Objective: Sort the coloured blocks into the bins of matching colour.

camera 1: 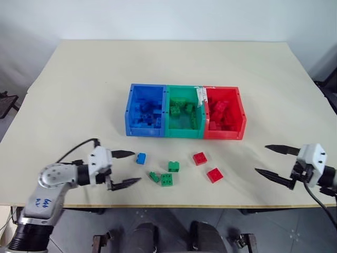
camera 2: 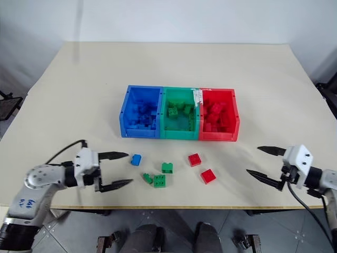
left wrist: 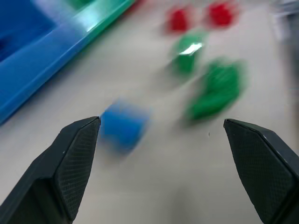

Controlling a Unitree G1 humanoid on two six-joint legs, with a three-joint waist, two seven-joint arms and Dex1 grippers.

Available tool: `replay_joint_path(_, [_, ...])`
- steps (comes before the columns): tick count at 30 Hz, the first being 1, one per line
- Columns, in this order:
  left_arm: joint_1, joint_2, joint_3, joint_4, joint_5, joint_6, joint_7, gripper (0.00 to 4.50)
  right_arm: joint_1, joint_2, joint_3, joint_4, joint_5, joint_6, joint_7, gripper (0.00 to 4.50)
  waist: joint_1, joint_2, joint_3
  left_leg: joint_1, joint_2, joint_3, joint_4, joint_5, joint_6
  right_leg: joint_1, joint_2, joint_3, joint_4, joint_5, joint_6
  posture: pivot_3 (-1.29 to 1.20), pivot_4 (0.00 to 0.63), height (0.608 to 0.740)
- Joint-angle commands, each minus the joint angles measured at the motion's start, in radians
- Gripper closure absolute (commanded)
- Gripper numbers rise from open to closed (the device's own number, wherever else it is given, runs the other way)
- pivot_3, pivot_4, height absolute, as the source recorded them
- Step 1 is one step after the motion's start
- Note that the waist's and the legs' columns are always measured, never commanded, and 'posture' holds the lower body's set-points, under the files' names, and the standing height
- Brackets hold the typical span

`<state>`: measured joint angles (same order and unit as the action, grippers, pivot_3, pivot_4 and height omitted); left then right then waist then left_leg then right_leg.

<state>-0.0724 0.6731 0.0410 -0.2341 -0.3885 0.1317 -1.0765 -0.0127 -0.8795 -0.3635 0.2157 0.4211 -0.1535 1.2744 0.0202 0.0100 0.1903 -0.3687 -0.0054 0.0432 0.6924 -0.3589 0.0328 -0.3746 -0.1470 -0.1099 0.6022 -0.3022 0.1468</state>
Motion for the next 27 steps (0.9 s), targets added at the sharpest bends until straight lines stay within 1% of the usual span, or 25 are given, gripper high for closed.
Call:
replay_joint_path(1, [-0.016,-0.010,-0.024,-0.074,-0.020,0.002,0.002,0.01,-0.027,-0.008,0.017,-0.020,0.010,-0.013,0.032,0.00,-0.009,0.000,0.000,0.001,0.001,0.001,0.000,0.000,-0.001,0.000,0.001,0.000,0.000,0.000,0.000,0.00,0.150,0.740])
replay_joint_path(4, [-0.018,-0.010,-0.027,-0.072,-0.015,-0.003,0.009,0.01,-0.072,-0.001,0.088,-0.040,0.004,0.004,0.071,0.00,-0.021,0.001,0.000,0.002,0.002,0.001,0.000,0.002,-0.003,0.000,0.001,0.000,0.003,0.000,0.000,0.00,0.150,0.740])
replay_joint_path(7, [0.002,0.013,-0.004,-0.045,-0.009,-0.028,-0.009,0.01,-0.142,-0.005,0.203,-0.040,-0.020,0.010,0.162,0.00,-0.023,0.001,0.000,0.003,0.002,0.002,0.000,0.003,-0.003,0.000,0.001,0.001,0.004,0.000,0.000,0.00,0.150,0.740])
replay_joint_path(9, [0.021,0.020,0.032,-0.032,-0.023,-0.046,-0.012,0.01,-0.208,-0.002,0.277,-0.010,-0.044,0.016,0.217,0.00,-0.021,0.001,0.000,0.003,0.002,0.001,0.001,0.003,-0.003,0.000,0.001,0.001,0.004,0.000,0.000,0.00,0.150,0.740])
replay_joint_path(13, [0.085,0.049,0.117,-0.007,-0.028,-0.069,-0.010,0.01,-0.352,0.046,0.423,0.063,-0.095,0.003,0.317,0.00,-0.022,0.001,0.000,0.001,0.002,-0.001,0.003,0.002,-0.002,-0.001,0.000,0.000,0.004,0.000,0.000,0.00,0.150,0.740])
replay_joint_path(15, [0.114,0.058,0.145,-0.001,-0.027,-0.079,-0.006,0.01,-0.390,0.058,0.475,0.097,-0.111,-0.022,0.337,0.00,-0.019,0.001,0.000,0.000,0.002,-0.002,0.003,0.002,-0.002,-0.001,0.000,-0.001,0.004,0.000,-0.001,0.00,0.150,0.740])
replay_joint_path(17, [0.156,0.060,0.176,-0.013,-0.021,-0.086,0.007,0.01,-0.421,0.072,0.543,0.161,-0.156,-0.099,0.340,0.00,-0.014,0.002,0.001,-0.001,0.001,-0.004,0.003,0.002,-0.002,-0.001,-0.001,-0.002,0.004,0.000,-0.001,0.00,0.150,0.740])
replay_joint_path(19, [0.190,0.053,0.197,-0.030,-0.010,-0.099,0.028,0.01,-0.440,0.104,0.563,0.212,-0.164,-0.139,0.340,0.00,-0.015,0.001,0.001,-0.001,0.000,-0.005,0.004,0.002,-0.001,0.000,-0.001,-0.003,0.003,0.000,-0.001,0.00,0.150,0.740])
replay_joint_path(22, [0.215,0.033,0.208,-0.046,-0.010,-0.149,0.039,0.01,-0.447,0.111,0.588,0.235,-0.144,-0.153,0.340,0.00,-0.020,0.001,0.001,-0.001,0.000,-0.005,0.004,0.001,-0.001,0.000,-0.001,-0.003,0.002,0.000,-0.001,0.00,0.150,0.740])
replay_joint_path(25, [0.262,0.038,0.203,-0.103,-0.041,-0.106,0.042,0.00,-0.445,0.148,0.571,0.227,-0.113,-0.138,0.337,0.60,-0.023,0.001,0.000,-0.001,0.001,-0.005,0.004,0.001,-0.002,0.001,-0.001,-0.003,0.003,0.000,-0.001,0.00,0.150,0.740])
replay_joint_path(27, [0.258,0.023,0.206,-0.112,-0.048,-0.101,0.067,0.00,-0.447,0.154,0.568,0.223,-0.111,-0.132,0.337,1.24,-0.024,0.001,0.000,0.000,0.002,-0.004,0.004,0.001,-0.002,0.001,0.000,-0.003,0.003,0.000,-0.001,0.00,0.150,0.740])
